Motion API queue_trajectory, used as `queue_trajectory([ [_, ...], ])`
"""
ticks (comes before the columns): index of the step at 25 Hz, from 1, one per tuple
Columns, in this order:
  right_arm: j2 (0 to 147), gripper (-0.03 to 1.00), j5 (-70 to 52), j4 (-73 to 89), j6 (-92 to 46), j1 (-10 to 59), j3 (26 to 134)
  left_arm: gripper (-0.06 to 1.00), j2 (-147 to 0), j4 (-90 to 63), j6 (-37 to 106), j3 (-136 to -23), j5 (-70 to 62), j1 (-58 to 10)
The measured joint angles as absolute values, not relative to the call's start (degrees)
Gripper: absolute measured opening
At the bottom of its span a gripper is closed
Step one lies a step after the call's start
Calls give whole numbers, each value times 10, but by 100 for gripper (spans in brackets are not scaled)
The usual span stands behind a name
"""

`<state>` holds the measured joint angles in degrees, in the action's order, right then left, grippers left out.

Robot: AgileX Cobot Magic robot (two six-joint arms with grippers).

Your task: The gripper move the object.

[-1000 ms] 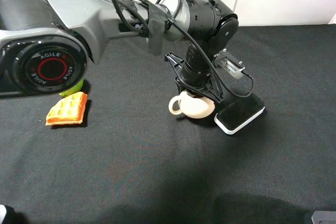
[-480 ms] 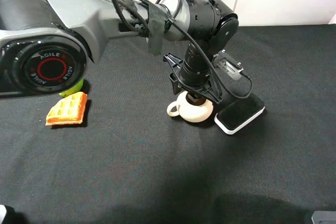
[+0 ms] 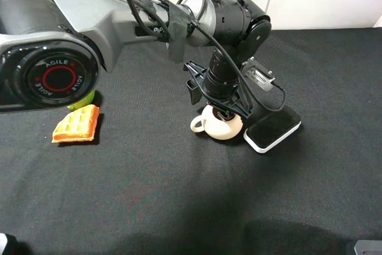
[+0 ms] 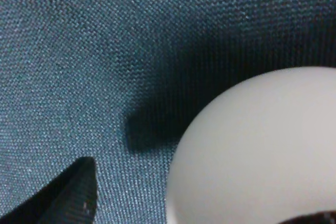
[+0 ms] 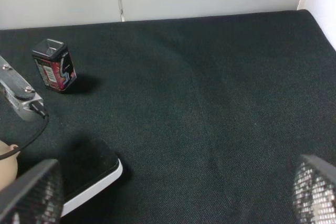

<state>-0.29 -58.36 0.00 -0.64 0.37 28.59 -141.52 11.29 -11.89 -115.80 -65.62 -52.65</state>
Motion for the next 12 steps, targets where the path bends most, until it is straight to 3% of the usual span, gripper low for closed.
queue_trajectory([
  [12, -3, 66, -584, 0, -6, 4, 286, 67, -1415, 113, -124, -1215, -669, -527],
])
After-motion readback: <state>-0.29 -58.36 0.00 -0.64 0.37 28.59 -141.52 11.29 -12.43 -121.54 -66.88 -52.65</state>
